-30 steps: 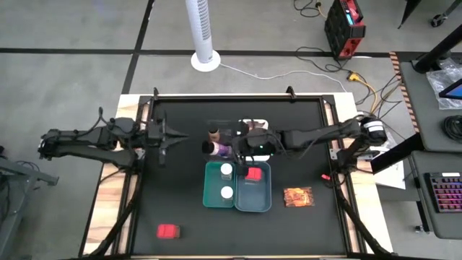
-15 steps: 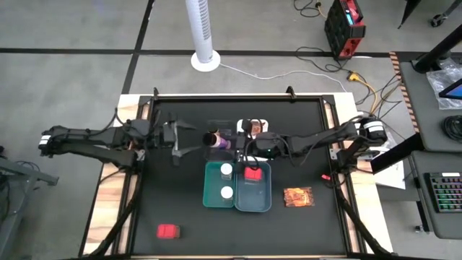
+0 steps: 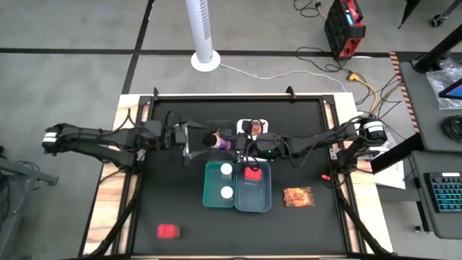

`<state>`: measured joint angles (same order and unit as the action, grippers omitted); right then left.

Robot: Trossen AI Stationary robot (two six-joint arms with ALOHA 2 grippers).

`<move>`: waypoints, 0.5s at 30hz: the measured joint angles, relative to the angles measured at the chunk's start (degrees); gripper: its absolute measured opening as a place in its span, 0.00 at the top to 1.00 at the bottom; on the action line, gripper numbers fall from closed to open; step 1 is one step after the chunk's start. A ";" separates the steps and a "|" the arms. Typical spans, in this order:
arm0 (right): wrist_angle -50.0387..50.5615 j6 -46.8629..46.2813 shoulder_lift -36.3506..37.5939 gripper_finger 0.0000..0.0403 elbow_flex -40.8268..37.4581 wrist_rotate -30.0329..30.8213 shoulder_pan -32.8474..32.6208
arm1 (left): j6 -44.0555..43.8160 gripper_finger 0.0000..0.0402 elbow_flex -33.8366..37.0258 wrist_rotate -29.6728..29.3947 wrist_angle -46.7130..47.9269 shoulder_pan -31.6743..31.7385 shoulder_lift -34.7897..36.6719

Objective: Sort spices by type
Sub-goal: Put the black seasoning bottle into the black bin

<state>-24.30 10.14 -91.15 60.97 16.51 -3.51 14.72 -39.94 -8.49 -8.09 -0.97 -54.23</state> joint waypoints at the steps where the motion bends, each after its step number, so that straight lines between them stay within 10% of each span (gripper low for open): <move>1: 0.02 -0.01 0.00 0.66 0.00 -0.01 0.00 | 0.00 0.15 0.00 0.02 -0.58 0.00 -0.57; 15: 0.33 0.40 0.00 0.66 0.00 -0.24 -0.63 | 0.04 0.27 0.00 1.32 -4.39 0.05 -3.87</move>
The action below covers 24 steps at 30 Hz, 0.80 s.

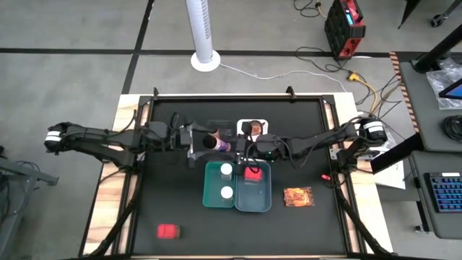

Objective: Sort spices by type
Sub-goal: Put the black seasoning bottle into the black bin

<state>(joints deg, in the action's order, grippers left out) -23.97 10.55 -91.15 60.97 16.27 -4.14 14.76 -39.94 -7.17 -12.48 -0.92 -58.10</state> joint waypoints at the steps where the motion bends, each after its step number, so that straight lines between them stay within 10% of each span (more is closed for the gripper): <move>1: 0.13 0.00 0.00 0.66 0.00 0.00 0.00 | 0.00 0.30 0.00 0.79 -0.08 0.01 0.01; 7: 0.16 0.17 0.00 0.65 0.00 0.00 0.00 | -0.87 0.54 0.00 1.16 -0.44 -0.01 0.01; 24: 13.68 -4.61 0.16 0.27 3.10 2.10 0.05 | -2.17 0.54 -1.59 -2.84 0.33 -0.03 -1.09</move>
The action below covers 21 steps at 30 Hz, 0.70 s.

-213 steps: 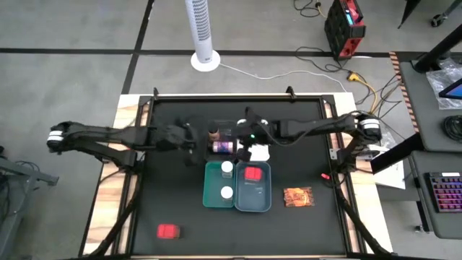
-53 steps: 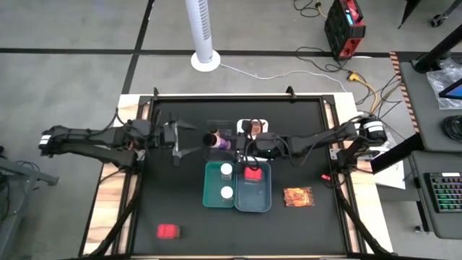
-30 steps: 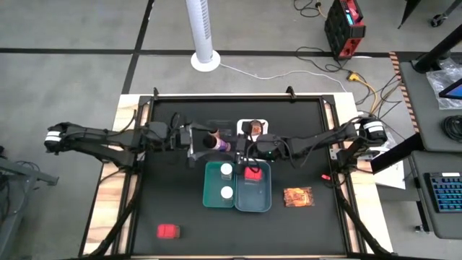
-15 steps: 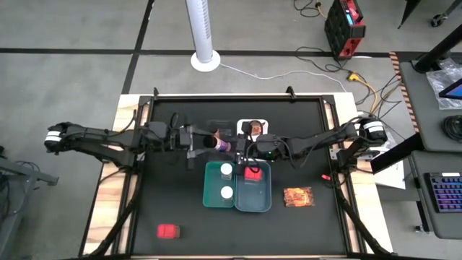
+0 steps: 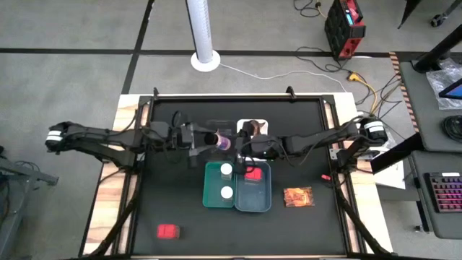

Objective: Sort spices by type
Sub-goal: Put the black seasoning bottle into the black bin

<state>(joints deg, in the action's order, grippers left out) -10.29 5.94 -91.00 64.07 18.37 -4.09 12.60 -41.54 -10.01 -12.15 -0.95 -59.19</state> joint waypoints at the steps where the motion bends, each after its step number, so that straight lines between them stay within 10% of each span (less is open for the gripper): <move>1: 2.87 -0.26 0.25 0.24 0.75 0.73 -0.03 | -0.01 0.54 -0.12 -0.55 0.05 0.00 -0.38; 10: 24.35 -9.69 5.27 0.13 4.40 2.71 -0.03 | -3.01 0.54 -5.85 -11.96 11.15 0.33 -8.40; 21: 19.62 -13.92 12.24 0.15 -5.12 2.67 -0.05 | -12.58 0.54 -5.20 -9.69 13.35 5.32 -14.58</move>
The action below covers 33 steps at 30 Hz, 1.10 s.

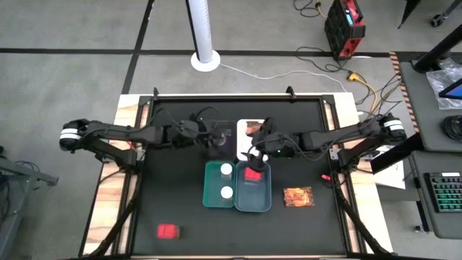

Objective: Sort spices by type
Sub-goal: Put the black seasoning bottle into the black bin

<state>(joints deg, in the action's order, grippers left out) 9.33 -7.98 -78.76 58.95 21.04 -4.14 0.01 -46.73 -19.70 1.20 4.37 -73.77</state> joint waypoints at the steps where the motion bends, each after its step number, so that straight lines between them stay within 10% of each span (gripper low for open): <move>1: -1.36 -0.15 0.26 0.15 -0.80 -0.01 0.00 | -1.08 0.54 0.62 0.29 -0.04 0.12 0.38; 33: -7.33 -0.99 -0.05 0.13 -3.90 -0.20 0.02 | 12.73 0.54 9.76 22.81 -3.62 6.79 3.31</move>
<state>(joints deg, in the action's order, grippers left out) 2.00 -8.97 -78.81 55.05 20.84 -4.13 12.74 -36.97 3.12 -2.43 11.16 -70.47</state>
